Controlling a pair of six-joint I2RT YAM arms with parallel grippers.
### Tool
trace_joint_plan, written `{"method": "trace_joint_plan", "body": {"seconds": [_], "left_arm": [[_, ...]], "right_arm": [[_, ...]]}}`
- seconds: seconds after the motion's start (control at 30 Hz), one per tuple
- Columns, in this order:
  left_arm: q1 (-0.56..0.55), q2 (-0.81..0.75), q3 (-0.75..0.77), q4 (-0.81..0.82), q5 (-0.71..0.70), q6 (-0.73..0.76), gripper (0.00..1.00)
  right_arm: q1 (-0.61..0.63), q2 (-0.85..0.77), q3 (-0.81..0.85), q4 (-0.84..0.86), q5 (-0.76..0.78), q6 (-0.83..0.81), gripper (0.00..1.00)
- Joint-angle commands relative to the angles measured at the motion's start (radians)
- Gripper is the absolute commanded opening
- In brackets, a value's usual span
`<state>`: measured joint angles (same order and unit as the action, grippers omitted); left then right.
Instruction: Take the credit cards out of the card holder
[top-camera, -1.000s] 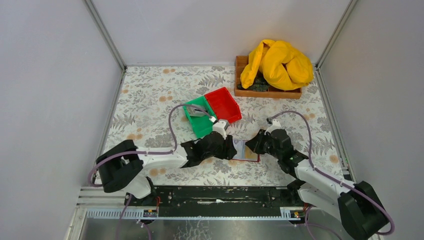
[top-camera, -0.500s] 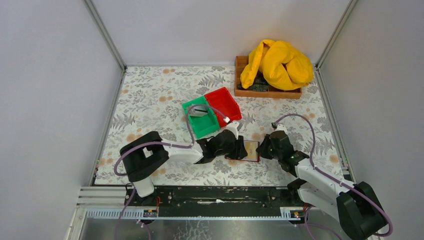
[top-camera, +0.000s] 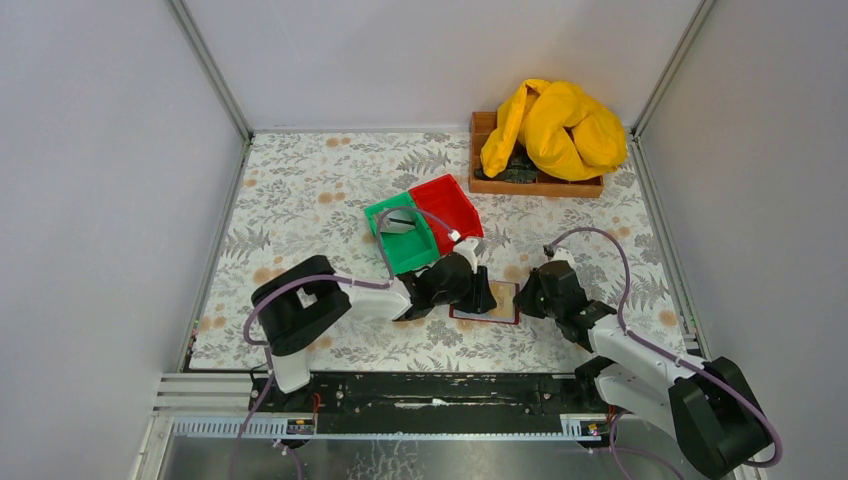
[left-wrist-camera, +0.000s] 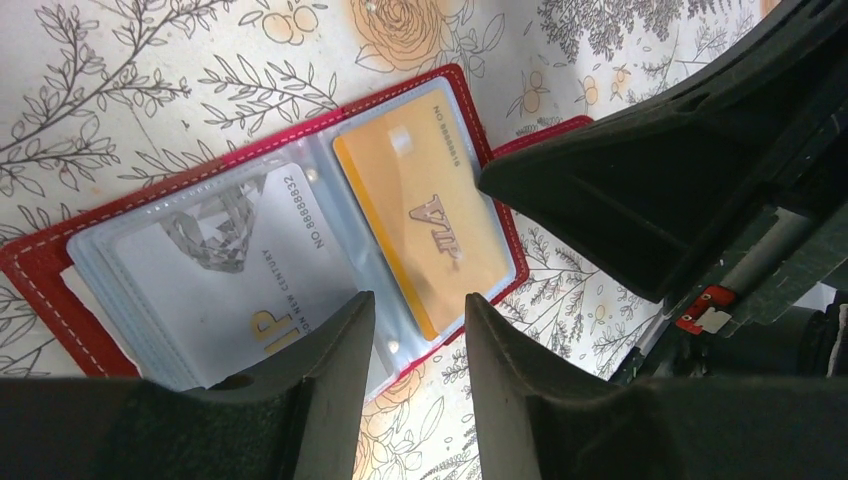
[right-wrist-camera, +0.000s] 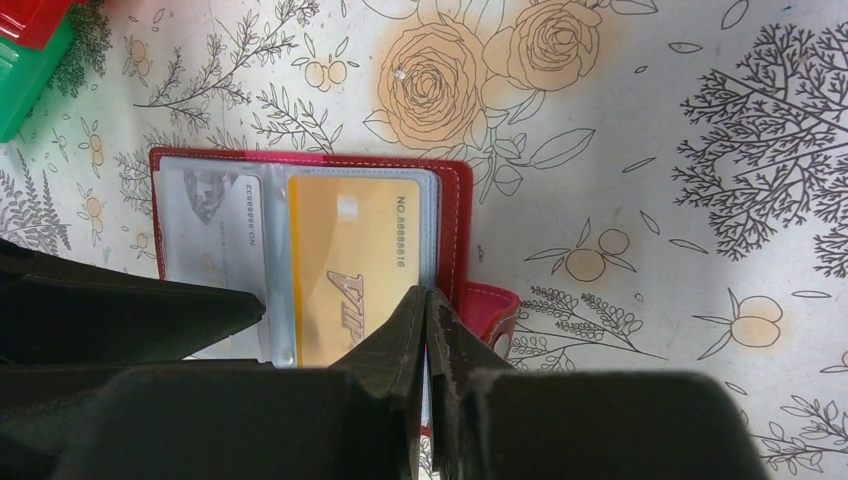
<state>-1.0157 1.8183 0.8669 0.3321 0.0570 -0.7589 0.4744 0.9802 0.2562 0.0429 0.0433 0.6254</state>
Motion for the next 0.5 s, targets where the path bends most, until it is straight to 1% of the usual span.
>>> {"method": "trace_joint_plan", "body": {"seconds": [0.0, 0.23, 0.37, 0.47], "left_arm": [[0.019, 0.022, -0.005, 0.081, 0.032, -0.019, 0.45], [0.046, 0.05, -0.028, 0.189, 0.111, -0.063, 0.46], [0.049, 0.068, -0.017, 0.186, 0.121, -0.069, 0.46], [0.048, 0.083, -0.001, 0.145, 0.11, -0.069, 0.46]], "right_arm": [[-0.012, 0.025, 0.003, -0.005, 0.004, -0.015, 0.07], [-0.021, 0.06, 0.012, -0.001, -0.02, -0.021, 0.07], [-0.027, 0.061, 0.012, 0.0, -0.026, -0.023, 0.07], [-0.03, 0.058, 0.009, 0.0, -0.032, -0.024, 0.07]]}}
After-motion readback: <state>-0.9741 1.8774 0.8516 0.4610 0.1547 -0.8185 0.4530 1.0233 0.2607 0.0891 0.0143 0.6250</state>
